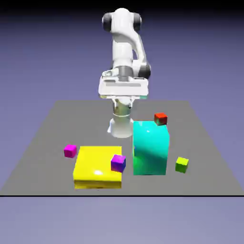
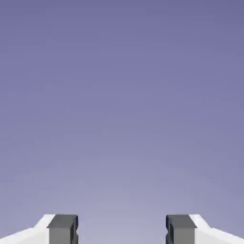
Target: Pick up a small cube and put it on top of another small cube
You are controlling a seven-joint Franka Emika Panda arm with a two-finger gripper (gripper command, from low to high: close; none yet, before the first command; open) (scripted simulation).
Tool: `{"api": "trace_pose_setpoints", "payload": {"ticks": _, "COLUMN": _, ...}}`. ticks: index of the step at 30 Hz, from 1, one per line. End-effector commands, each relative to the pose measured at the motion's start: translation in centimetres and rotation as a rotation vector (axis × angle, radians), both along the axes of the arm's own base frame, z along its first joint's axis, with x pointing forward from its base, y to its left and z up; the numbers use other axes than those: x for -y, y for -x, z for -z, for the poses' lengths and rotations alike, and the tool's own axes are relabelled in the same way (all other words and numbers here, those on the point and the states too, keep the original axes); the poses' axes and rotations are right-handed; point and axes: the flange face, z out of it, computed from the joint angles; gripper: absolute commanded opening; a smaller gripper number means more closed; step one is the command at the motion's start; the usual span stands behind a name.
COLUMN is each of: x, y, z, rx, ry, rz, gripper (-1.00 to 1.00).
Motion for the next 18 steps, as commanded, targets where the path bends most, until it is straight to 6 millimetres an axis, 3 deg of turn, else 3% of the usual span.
{"api": "trace_pose_setpoints", "payload": {"ticks": 1, "x": 0.0, "y": -0.3, "z": -0.1, "rx": -0.011, "ry": 0.018, "rz": 0.002, "gripper": 0.0}}
{"api": "trace_pose_setpoints", "payload": {"ticks": 9, "x": -2.4, "y": -2.6, "z": -0.1, "rx": -0.115, "ry": 0.165, "rz": -0.039, "gripper": 0.0}}
{"api": "trace_pose_setpoints", "payload": {"ticks": 18, "x": -5.3, "y": -5.3, "z": 1.9, "rx": -0.264, "ry": 0.285, "rz": -0.103, "gripper": 0.0}}
